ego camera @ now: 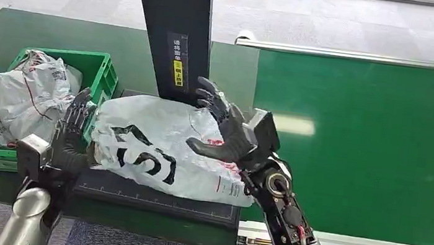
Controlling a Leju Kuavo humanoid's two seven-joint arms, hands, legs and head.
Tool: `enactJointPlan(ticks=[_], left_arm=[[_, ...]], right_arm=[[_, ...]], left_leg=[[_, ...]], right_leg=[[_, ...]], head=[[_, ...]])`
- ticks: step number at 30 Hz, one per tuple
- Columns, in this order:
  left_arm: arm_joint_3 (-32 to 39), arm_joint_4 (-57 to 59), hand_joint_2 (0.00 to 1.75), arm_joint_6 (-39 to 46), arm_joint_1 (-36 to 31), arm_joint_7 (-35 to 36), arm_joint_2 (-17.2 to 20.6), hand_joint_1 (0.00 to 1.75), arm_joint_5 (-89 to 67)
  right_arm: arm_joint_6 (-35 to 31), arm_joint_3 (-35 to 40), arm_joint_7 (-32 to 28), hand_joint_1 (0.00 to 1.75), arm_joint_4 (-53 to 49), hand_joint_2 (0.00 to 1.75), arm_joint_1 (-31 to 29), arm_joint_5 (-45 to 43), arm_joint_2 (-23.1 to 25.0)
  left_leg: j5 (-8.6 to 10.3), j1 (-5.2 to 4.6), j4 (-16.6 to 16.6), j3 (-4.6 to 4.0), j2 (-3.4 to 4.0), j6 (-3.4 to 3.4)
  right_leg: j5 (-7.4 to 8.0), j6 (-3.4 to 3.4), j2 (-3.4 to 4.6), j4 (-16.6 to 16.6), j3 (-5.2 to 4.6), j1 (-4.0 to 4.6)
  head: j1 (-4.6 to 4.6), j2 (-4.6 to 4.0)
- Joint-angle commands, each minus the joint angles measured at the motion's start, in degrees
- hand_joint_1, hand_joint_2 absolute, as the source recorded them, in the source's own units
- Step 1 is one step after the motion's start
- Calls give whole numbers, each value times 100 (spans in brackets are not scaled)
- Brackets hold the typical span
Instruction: Moved the parcel from conveyor to table for the left to box.
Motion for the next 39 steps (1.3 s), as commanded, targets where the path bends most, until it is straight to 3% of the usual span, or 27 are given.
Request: enactJointPlan(ticks=[1,4,8,10,17,23,31,39], left_arm=[[503,-290,175,-74,442,35,-68,0,-9],[773,-585,175,-178,824,-18,-121,0,-120],[1123,-1195,175,-560,1671,-111,-278,0,-489],[1199,-1373,175,-686,1874,-128,-341,0,-840],[808,-1143,175,-658,2063,215,-238,0,-1911],[200,-763,175,-568,2405,167,-516,0,-2124],[-380,-296,175,-380,2264,163,-867,0,-1946],[-565,-220,175,-268,2177,166,-884,0,-1915]], right_arm=[[179,-1313,-195,0,-827,175,1197,-888,-570],[441,-2272,-283,0,-1479,175,2186,-1177,-703],[638,-3587,-279,0,-2186,175,3393,-996,-339],[761,-3889,-243,0,-2379,175,3575,-921,-147],[661,-4484,3,0,-2650,175,3622,-984,75],[712,-4878,84,0,-2972,175,3802,-959,339],[771,-5037,59,0,-2968,175,3723,-797,370],[773,-5002,44,0,-2865,175,3687,-799,303]], left_leg=[[1,2,-15,20,-24,1],[-2,4,-26,35,-47,4],[-20,-1,-22,42,-38,6],[-34,-3,-21,42,-22,7],[-45,-7,-11,24,-15,0],[-44,-9,-14,31,-13,3],[-41,-11,-16,34,-18,3],[-43,-9,-15,39,-12,2]], right_leg=[[-5,2,-18,-16,25,2],[-13,7,-36,-31,49,3],[-29,16,-23,-26,55,-2],[-37,11,-10,-22,50,-5],[-44,7,-7,-7,26,-9],[-44,9,-7,-10,31,-11],[-43,9,-10,-12,35,-14],[-42,8,-4,-12,39,-12]], head=[[0,0],[-2,0],[2,0],[0,0],[0,0],[-2,0],[-2,0],[-2,0]])
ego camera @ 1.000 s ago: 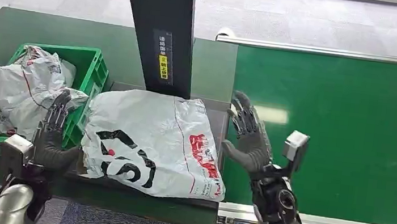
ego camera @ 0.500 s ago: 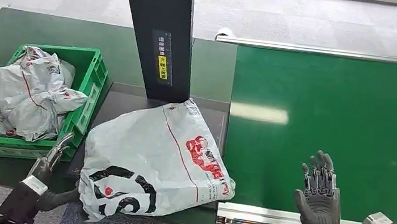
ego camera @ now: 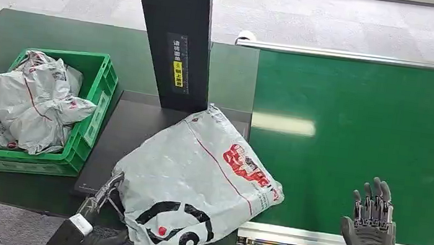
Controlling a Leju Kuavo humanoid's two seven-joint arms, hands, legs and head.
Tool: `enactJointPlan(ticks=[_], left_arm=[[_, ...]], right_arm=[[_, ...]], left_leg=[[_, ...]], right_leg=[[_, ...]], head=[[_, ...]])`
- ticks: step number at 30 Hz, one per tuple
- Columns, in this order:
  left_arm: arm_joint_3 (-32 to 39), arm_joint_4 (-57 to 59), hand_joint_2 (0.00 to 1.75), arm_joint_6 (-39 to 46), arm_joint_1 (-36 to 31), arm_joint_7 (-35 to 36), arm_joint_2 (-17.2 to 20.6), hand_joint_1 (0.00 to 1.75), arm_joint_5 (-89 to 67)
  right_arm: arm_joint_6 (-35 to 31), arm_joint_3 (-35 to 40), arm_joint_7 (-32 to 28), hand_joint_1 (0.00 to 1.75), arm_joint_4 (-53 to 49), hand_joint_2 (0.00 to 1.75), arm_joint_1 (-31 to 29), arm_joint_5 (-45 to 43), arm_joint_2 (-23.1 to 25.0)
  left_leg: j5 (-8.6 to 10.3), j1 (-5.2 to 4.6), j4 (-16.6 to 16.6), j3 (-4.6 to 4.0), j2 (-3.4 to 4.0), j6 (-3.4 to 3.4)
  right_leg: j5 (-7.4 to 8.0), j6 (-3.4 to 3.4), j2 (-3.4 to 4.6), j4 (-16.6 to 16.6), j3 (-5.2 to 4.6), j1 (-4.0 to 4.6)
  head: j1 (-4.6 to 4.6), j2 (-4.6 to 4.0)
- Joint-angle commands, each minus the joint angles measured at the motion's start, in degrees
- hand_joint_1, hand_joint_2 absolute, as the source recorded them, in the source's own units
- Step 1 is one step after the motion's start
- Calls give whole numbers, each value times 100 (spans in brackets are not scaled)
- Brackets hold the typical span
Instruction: Moved the parcel from conveyor to table for the left to box.
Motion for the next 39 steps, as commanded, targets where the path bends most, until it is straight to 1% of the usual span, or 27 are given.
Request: enactJointPlan(ticks=[1,2,4,5,13,14,17,21,22,24,33,34,38,39], left_arm=[[-338,487,175,60,-132,33,-64,0,93],[-382,487,175,56,-133,34,-48,0,143],[-392,508,175,190,-164,60,-69,0,240],[-395,511,175,225,-181,58,-61,105,277],[-392,505,175,225,-192,59,-51,105,280],[-378,490,175,245,-198,52,-48,175,315],[-328,497,175,268,-240,69,-30,175,380],[-228,439,175,220,-222,65,-58,175,411],[-223,435,175,215,-219,65,-59,175,410],[-201,439,175,202,-216,65,-70,175,416],[-192,492,175,178,-238,65,-79,175,426],[-187,502,175,182,-252,64,-80,175,436],[44,170,175,105,-255,-17,-67,175,811],[90,69,175,105,-251,-18,-55,136,832]], right_arm=[[9,-171,-1,0,142,175,-96,6,10],[-17,-156,10,0,160,175,-101,14,5],[-72,-127,-3,0,181,175,-105,13,11],[-93,-125,-9,0,152,175,-94,11,30],[-96,-122,-8,0,140,175,-87,12,37],[-124,-135,5,0,97,175,-67,17,54],[-154,-152,33,0,18,175,-10,20,112],[-142,-184,46,0,-79,175,41,16,201],[-142,-186,46,0,-87,175,41,13,205],[-159,-201,52,0,-109,175,26,4,214],[-185,-216,70,0,-106,175,-26,-18,194],[-188,-209,77,0,-102,175,-45,-22,180],[-267,-208,88,0,-94,175,-62,-42,181],[-267,-217,88,0,-109,175,-43,-42,189]], left_leg=[[0,-4,-9,14,-9,2],[-2,-4,-13,23,-9,3],[-1,-3,-7,14,-6,2],[-3,-3,-12,23,-9,4],[-1,-2,-8,15,-4,2],[0,-2,-7,11,-4,2],[-3,-2,-11,23,-11,2],[-2,-2,-9,18,-9,1],[-3,-1,-14,27,-12,2],[-2,-1,-7,16,-6,2],[-2,-3,-10,20,-6,3],[-1,-2,-6,11,-3,2],[-3,-1,-9,19,-2,2],[-3,0,-5,12,-1,1]], right_leg=[[-3,3,-3,-6,15,-4],[-5,3,-1,-11,24,-4],[-3,2,-1,-6,13,-3],[-4,4,0,-11,23,-3],[-2,2,2,-7,16,-2],[-1,2,0,-6,12,-2],[-6,2,-2,-9,24,-3],[-5,2,-2,-7,17,-3],[-6,2,-2,-13,28,-2],[-4,2,0,-5,15,-2],[-4,2,2,-9,19,-3],[-2,1,1,-5,10,-2],[-4,2,6,-7,19,-1],[-3,1,5,-4,12,-1]], head=[[0,0],[-2,0],[-2,0],[-2,0],[-2,0],[-2,0],[-2,0],[-2,0],[0,0],[0,0],[-2,0],[-2,0],[-2,0],[-2,0]])
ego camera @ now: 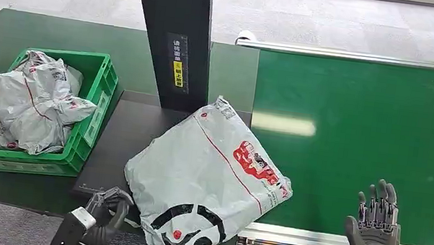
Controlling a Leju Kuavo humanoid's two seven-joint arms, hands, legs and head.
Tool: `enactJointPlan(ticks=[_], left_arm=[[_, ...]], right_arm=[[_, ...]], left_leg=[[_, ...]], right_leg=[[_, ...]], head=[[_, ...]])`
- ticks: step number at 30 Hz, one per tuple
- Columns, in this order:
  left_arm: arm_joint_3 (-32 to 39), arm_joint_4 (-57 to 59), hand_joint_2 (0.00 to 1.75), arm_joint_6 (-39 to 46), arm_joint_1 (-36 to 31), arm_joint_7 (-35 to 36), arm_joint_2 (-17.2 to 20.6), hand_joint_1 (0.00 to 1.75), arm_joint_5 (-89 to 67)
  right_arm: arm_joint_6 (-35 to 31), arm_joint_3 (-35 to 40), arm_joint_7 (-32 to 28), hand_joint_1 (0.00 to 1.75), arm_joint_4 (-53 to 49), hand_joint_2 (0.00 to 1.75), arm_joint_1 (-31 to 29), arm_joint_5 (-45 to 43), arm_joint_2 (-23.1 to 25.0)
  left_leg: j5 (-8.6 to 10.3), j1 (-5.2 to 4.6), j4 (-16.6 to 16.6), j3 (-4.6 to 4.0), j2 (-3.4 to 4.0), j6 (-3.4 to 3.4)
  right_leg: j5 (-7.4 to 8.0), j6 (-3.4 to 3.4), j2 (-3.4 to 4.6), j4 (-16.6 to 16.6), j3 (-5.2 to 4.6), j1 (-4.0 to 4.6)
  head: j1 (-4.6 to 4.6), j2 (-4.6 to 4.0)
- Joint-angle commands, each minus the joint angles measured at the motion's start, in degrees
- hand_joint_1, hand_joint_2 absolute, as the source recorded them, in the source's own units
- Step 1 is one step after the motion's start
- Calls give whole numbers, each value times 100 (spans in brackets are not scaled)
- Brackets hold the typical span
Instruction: Moved the parcel from conveyor to table for the left to box.
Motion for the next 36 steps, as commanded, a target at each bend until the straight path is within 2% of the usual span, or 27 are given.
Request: enactJointPlan(ticks=[1,6,15,18,21,23,25,28,31,36], left_arm=[[451,-256,175,-139,-38,-55,25,0,282],[782,-636,175,-621,90,-101,0,0,876],[833,-748,175,-637,149,-97,-27,0,881],[746,-871,175,-224,175,-302,-47,0,159],[488,-1157,175,804,299,-403,19,0,-1113],[301,-1272,175,1397,359,-328,97,0,-1891],[18,-1278,175,2398,442,-82,232,0,-3446],[-327,-1095,175,3166,575,200,386,0,-4659],[-639,-939,175,3555,631,519,600,0,-5002],[-721,-976,175,3664,623,638,657,0,-5032]], right_arm=[[-56,-154,14,0,7,175,-60,-34,62],[-67,-181,30,0,57,175,-94,-22,59],[-79,-179,37,0,30,175,-98,-16,69],[-88,-212,59,0,-25,175,-81,-32,80],[-72,-221,84,0,-78,175,-51,-49,80],[-86,-194,91,0,-61,175,-55,-74,20],[-62,-118,101,0,20,175,-122,-116,-61],[-97,34,159,0,187,175,-254,-155,-150],[-145,136,169,0,280,175,-302,-173,-199],[-158,142,166,0,241,175,-278,-185,-191]], left_leg=[[-2,0,-3,6,0,1],[-4,2,-3,11,2,1],[-3,-2,-6,13,-1,2],[-2,-1,-4,7,-2,2],[-6,-1,-10,25,-6,4],[-6,0,-2,11,-2,3],[-4,-1,-5,13,-5,3],[-6,-3,-12,26,-1,5],[-2,-3,-12,17,9,2],[-3,-2,-13,23,-1,2]], right_leg=[[-1,1,5,-3,5,0],[-2,1,8,-4,9,2],[-3,2,6,-4,12,-2],[-2,1,3,-2,7,-2],[-6,4,5,-11,26,-2],[-6,3,5,-3,11,-1],[-5,3,1,-5,12,-2],[-4,5,8,-12,25,-4],[1,2,13,-9,14,-3],[-2,2,8,-11,21,-2]], head=[[0,0],[2,0],[0,0],[0,0],[0,0],[0,0],[0,0],[2,0],[0,0],[0,0]])
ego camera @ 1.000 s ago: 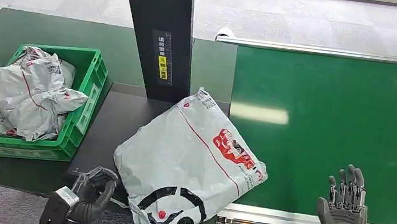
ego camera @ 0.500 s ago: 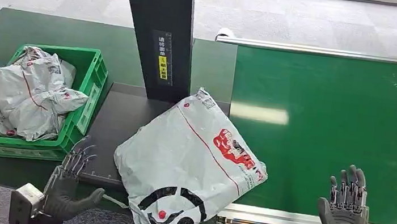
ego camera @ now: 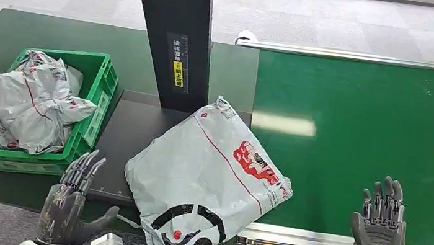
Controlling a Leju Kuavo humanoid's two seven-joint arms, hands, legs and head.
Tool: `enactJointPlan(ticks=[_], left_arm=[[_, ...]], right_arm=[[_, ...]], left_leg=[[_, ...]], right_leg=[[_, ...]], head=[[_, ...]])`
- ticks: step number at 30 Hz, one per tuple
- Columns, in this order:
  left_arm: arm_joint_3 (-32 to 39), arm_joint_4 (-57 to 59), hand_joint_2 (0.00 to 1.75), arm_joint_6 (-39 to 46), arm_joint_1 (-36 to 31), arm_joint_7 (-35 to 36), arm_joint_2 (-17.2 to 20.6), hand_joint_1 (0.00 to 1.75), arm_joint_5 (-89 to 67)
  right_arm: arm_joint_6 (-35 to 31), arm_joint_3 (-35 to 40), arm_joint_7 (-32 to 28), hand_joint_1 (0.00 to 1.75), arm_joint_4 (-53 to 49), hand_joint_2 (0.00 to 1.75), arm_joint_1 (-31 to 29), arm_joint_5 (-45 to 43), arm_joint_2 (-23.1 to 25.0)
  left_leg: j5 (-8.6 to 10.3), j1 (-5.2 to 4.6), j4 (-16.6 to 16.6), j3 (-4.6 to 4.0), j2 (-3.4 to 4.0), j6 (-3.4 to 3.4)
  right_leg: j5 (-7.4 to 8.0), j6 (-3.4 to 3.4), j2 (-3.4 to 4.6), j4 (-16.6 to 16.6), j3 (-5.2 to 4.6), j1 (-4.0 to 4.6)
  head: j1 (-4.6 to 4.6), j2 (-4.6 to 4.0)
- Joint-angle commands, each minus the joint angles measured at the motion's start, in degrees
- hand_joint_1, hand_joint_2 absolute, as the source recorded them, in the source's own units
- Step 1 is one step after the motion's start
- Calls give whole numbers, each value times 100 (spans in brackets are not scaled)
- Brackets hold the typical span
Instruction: Moved the parcel from conveyor to table for the left to box.
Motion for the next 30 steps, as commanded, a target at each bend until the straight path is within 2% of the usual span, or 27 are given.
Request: enactJointPlan(ticks=[1,7,19,22,30], left_arm=[[-626,249,175,202,107,245,423,0,-107],[-846,267,175,38,96,289,491,0,41],[-846,267,175,38,96,289,491,0,41],[-1102,349,175,-214,35,181,539,0,418],[-2628,1163,175,-226,-349,301,785,0,1363]], right_arm=[[-72,126,30,0,277,175,-135,-26,-120],[-87,78,82,0,173,175,-108,-59,-106],[-87,78,82,0,173,175,-108,-59,-106],[-97,65,95,0,175,175,-122,-101,-145],[-128,175,91,0,266,175,-186,-274,-231]], left_leg=[[-1,-1,-10,16,1,1],[-2,-2,-8,15,-1,2],[-2,-2,-8,15,-1,2],[-1,-3,-8,14,-3,2],[2,-7,-16,24,-12,4]], right_leg=[[-1,2,7,-9,14,-2],[-2,2,5,-7,13,-2],[-2,2,4,-7,13,-2],[-1,3,2,-8,13,-3],[-2,5,-5,-13,25,-7]], head=[[0,0],[-2,0],[-2,0],[-2,0],[0,0]])
